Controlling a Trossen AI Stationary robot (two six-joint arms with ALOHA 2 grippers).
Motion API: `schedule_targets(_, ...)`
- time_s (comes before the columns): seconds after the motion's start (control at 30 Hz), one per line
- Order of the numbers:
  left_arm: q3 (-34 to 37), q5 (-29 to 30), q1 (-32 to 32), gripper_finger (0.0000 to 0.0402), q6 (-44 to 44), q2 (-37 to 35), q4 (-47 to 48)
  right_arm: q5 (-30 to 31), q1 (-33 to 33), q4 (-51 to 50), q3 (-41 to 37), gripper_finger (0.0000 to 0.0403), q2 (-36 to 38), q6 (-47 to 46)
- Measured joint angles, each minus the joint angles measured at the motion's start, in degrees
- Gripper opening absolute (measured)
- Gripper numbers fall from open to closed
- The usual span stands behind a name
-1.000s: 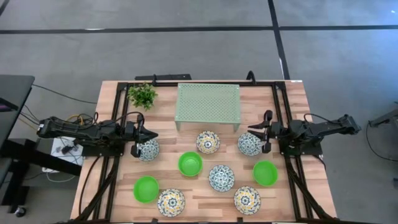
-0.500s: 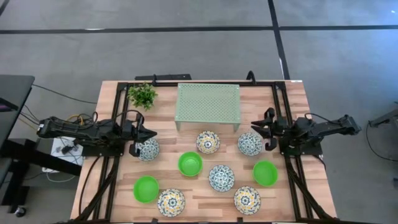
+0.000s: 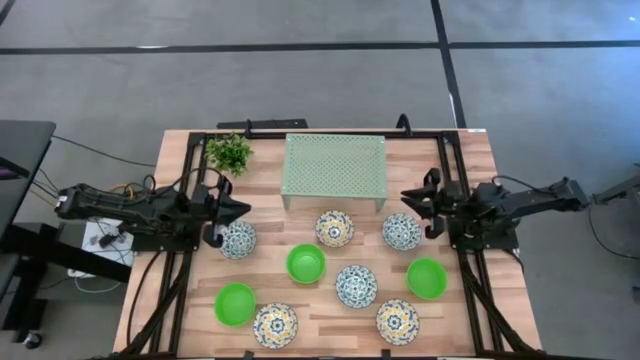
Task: Pick & Place Mini bowls
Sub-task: Put the top yellow bowl on the shelf
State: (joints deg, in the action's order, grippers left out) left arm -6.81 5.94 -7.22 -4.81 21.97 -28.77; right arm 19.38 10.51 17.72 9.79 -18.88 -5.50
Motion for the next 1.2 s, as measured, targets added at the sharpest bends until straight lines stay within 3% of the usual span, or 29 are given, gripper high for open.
schedule_targets(0.23, -6.2, -0.4, 0.0, 0.0092, 2.2, 11.5, 0.2, 0.0, 1.4, -1.3, 10.7, 0.0077, -21.1, 2.4)
schedule_targets(0.47, -7.2, -0.4, 0.0, 0.0127, 7.8, 17.9, 0.5, -0.2, 2.0, -4.8, 22.8, 0.0079, -41.8, 2.5)
schedule_targets(0.67, -7.2, -0.4, 0.0, 0.0131, 8.0, 17.9, 0.5, -7.5, 2.2, -21.1, 38.1, 0.0103, -56.2, 2.5)
schedule_targets(0.87, -7.3, -0.4, -0.7, 0.0131, 7.1, 17.4, 0.5, -7.7, 3.0, -36.8, 50.8, 0.0142, -68.5, 3.0)
schedule_targets(1.2, -7.3, -0.4, -4.4, 0.0131, 5.8, 17.4, 0.4, -9.0, 2.7, -52.2, 61.1, 0.0168, -82.0, 3.0)
